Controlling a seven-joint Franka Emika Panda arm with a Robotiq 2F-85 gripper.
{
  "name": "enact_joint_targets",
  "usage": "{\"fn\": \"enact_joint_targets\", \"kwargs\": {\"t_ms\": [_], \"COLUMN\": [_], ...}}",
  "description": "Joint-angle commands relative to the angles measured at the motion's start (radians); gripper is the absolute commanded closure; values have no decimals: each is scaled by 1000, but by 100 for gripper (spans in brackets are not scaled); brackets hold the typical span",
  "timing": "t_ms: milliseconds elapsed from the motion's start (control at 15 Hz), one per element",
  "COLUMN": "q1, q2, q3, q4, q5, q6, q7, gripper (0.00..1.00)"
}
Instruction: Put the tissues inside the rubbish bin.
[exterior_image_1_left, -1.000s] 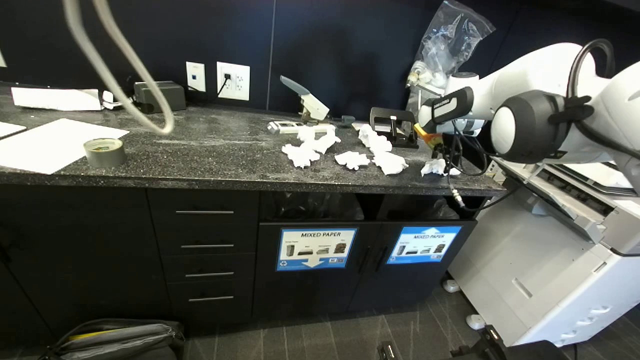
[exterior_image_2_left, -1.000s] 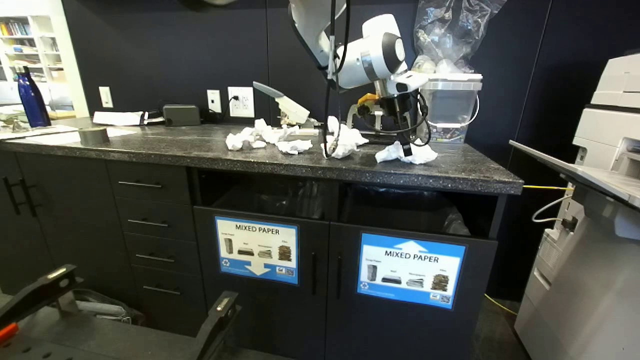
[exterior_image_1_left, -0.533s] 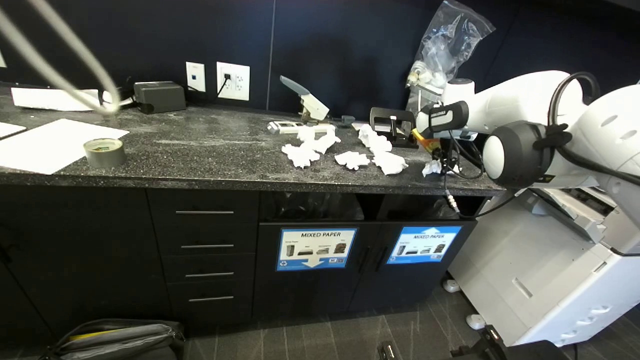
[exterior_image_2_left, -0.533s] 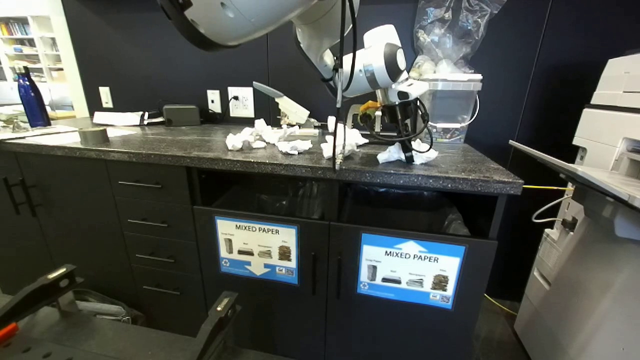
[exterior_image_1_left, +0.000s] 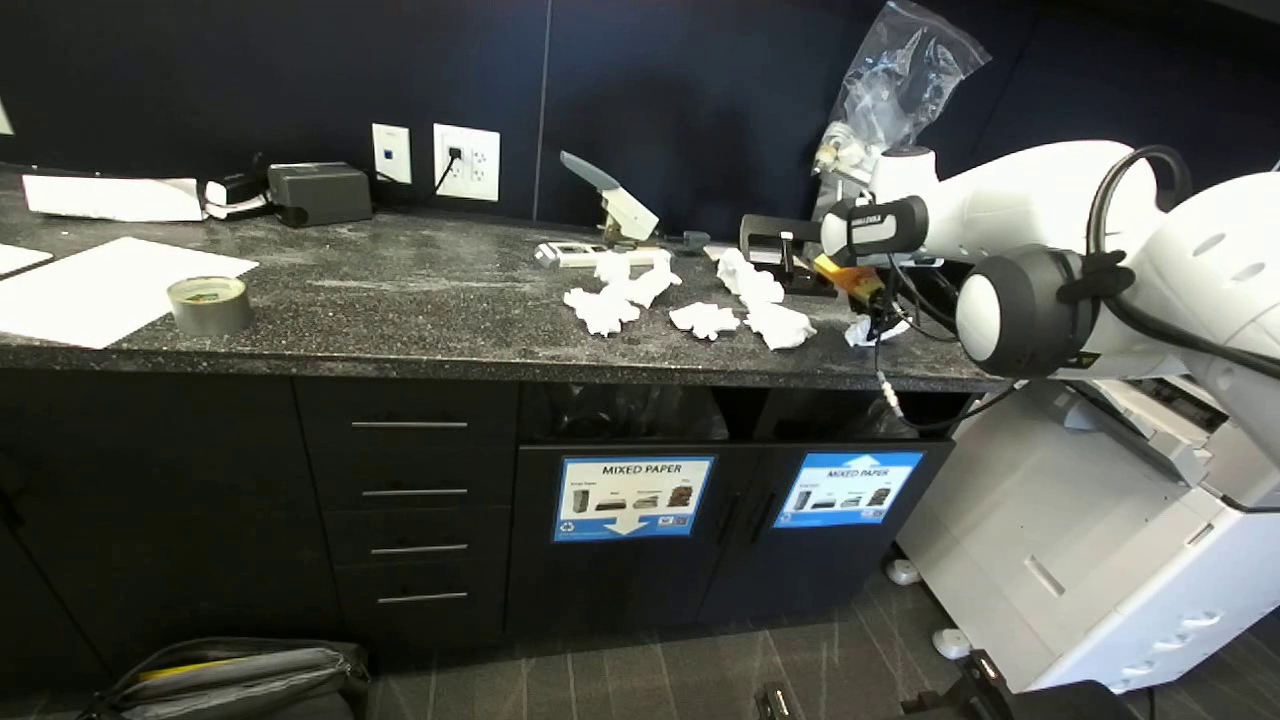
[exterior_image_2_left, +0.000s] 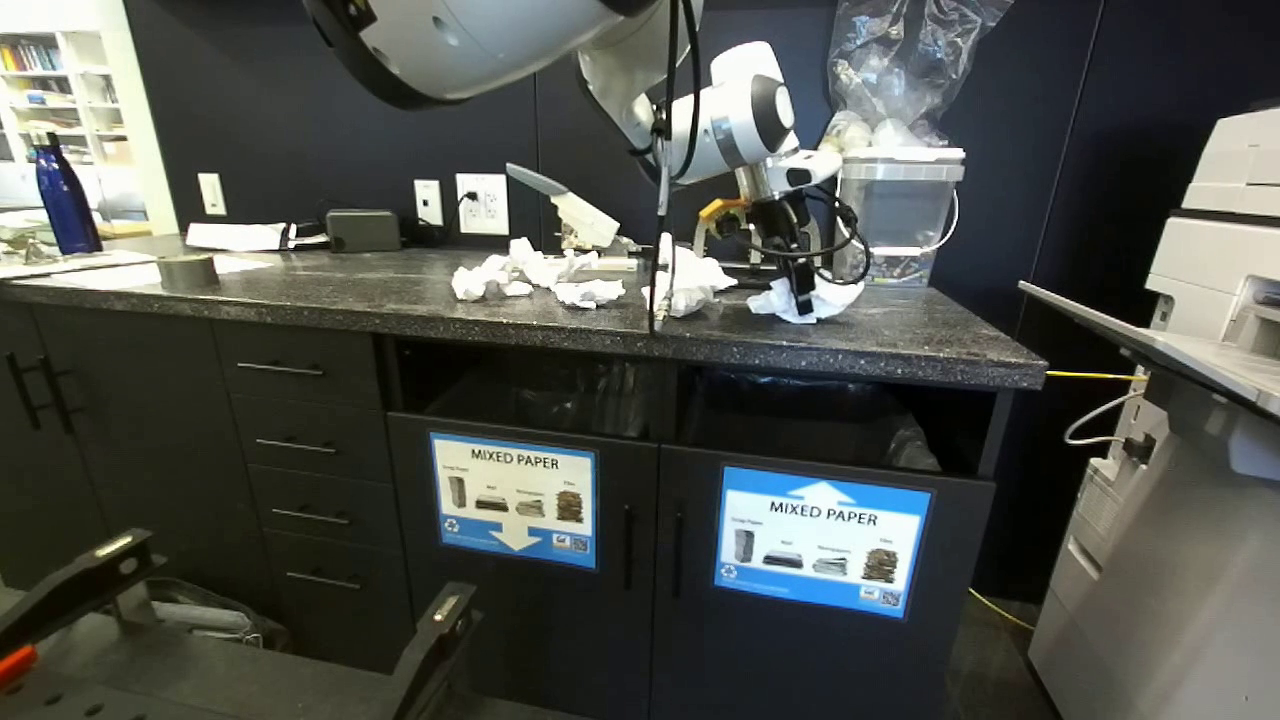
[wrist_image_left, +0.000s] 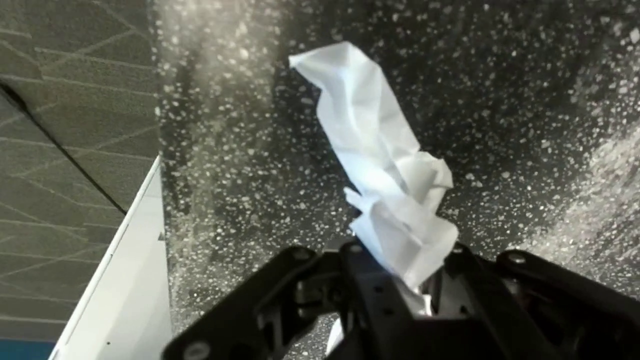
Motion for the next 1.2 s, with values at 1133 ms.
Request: {"fn": "enact_joint_targets", "kwargs": {"t_ms": [1133], "q1": [-63], "q2": [-395], "q3": [140], "q4": [-613], "q5": [-44], "q6": [-76], "q7": [-1083], "gripper": [85]}}
